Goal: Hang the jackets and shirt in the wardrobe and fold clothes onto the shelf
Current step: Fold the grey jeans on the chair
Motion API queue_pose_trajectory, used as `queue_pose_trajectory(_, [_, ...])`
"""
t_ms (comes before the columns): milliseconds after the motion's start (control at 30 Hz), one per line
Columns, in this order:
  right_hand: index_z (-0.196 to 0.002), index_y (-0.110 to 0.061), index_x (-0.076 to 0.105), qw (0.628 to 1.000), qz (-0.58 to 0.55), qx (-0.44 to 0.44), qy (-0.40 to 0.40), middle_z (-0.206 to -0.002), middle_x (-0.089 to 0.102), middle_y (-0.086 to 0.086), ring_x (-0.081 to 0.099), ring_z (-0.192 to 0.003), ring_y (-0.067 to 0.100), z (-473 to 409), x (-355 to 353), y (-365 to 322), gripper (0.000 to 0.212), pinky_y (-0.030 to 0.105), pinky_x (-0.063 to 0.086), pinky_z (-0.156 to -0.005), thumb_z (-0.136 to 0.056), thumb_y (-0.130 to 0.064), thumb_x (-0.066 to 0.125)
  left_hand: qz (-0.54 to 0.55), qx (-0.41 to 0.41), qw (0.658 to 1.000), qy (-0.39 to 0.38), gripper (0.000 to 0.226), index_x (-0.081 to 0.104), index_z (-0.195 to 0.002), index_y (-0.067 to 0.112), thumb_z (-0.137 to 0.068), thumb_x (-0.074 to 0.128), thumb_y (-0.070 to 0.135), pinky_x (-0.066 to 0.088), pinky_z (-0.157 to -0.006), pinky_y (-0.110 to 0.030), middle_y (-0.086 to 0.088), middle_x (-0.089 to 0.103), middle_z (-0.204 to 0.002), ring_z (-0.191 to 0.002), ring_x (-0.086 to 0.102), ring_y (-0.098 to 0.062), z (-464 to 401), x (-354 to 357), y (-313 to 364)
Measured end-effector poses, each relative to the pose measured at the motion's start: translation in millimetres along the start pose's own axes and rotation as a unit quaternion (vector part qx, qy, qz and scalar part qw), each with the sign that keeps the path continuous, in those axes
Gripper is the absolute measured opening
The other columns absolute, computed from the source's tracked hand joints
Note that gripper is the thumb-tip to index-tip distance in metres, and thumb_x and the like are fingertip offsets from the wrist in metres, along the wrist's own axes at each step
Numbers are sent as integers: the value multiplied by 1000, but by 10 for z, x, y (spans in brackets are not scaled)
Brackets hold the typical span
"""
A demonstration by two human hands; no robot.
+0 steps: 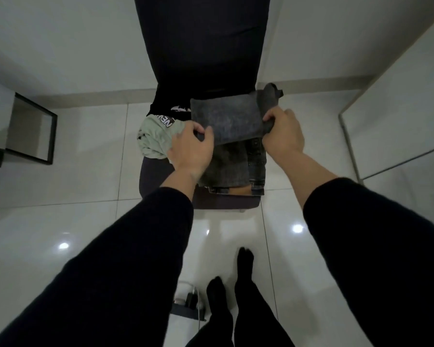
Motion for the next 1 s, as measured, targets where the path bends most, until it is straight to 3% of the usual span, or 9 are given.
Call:
queue_pose_trajectory(133, [-96, -21, 53, 997, -46, 61, -29, -105, 52, 7, 54, -95, 29, 354, 360, 352, 28, 44, 50, -81, -75, -5, 58, -21, -73, 997, -4, 42, 41, -114, 20, -91, 48, 54, 35, -88, -39, -2, 63, -109, -106, 59, -26, 240, 268, -388])
queue_pose_trajectory(233, [-91, -23, 49, 988, -73, 137, -25, -97, 58, 2, 57, -90, 25, 536, 676, 670, 4, 46, 49, -85, -87, -22, 51, -39, -117, 992, -37, 60, 39, -128, 17, -88, 47, 61, 37, -94, -42, -6, 62, -118, -113, 56, -28, 352, 545, -701])
queue_pose_trajectory(400, [-90, -20, 41, 974, -81, 207, -44, -88, 59, 3, 58, -82, 26, 567, 1160, 1086, 28, 41, 45, -80, -98, -46, 38, -39, -167, 984, -54, 71, 32, -133, 17, -84, 50, 64, 38, -93, -44, -10, 61, -120, -116, 54, -31, 431, 994, -1158])
queue_pose_trajectory(500, [-89, -20, 38, 963, -112, 234, -67, -87, 58, 3, 58, -80, 25, 480, 1465, 1304, 24, 38, 45, -73, -98, -42, 42, -24, -199, 978, -57, 75, 29, -138, 16, -84, 55, 60, 36, -97, -46, -11, 57, -127, -120, 51, -32, 380, 1198, -1369])
queue_pose_trajectory(600, [-105, -19, 35, 925, -218, 298, -90, -106, 58, 9, 58, -86, 24, 430, 1677, 1457, 26, 32, 50, -68, -95, -34, 54, -17, -221, 973, -69, 68, 35, -137, 20, -84, 59, 55, 38, -100, -45, -7, 58, -127, -121, 50, -31, 303, 1363, -1537])
queue_pose_trajectory(733, [-142, -17, 32, 912, -186, 347, -114, -140, 35, 14, 44, -124, 35, 269, 1715, 1530, 66, 45, 44, -103, -88, -36, 65, -16, -249, 966, -64, 60, 38, -135, 24, -84, 60, 47, 37, -102, -46, -8, 54, -128, -123, 46, -31, 250, 1451, -1526])
queue_pose_trajectory(867, [-137, -12, 41, 865, -307, 360, -169, -127, 54, 11, 57, -110, 31, 230, 1725, 1425, 49, 43, 50, -95, -91, -22, 55, -5, -276, 959, -58, 65, 38, -138, 21, -81, 62, 42, 31, -104, -44, -5, 31, -141, -129, 28, -30, 234, 1401, -1398])
queue_pose_trajectory(933, [-129, -13, 49, 850, -331, 377, -164, -120, 61, 11, 59, -104, 31, 228, 1697, 1404, 56, 45, 50, -93, -80, -39, 50, 83, -275, 956, -57, 69, 43, -136, 14, -77, 66, 42, 35, -104, -41, -3, 40, -137, -129, 37, -28, 189, 1388, -1391])
queue_pose_trajectory(1000, [-129, -16, 52, 846, -354, 370, -150, -121, 61, 9, 58, -104, 31, 139, 1789, 1501, 85, 48, 47, -96, -63, -70, 44, 188, -281, 940, -49, 70, 46, -132, 10, -76, 71, 44, 38, -97, -30, 1, 50, -124, -121, 48, -22, 165, 1359, -1345])
Point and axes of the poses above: each hand's wrist, its own z-axis away from the middle knuckle, its own x-axis out of the palm, y = z × x, the point moved 5 cm from there along -z, towards the middle knuckle
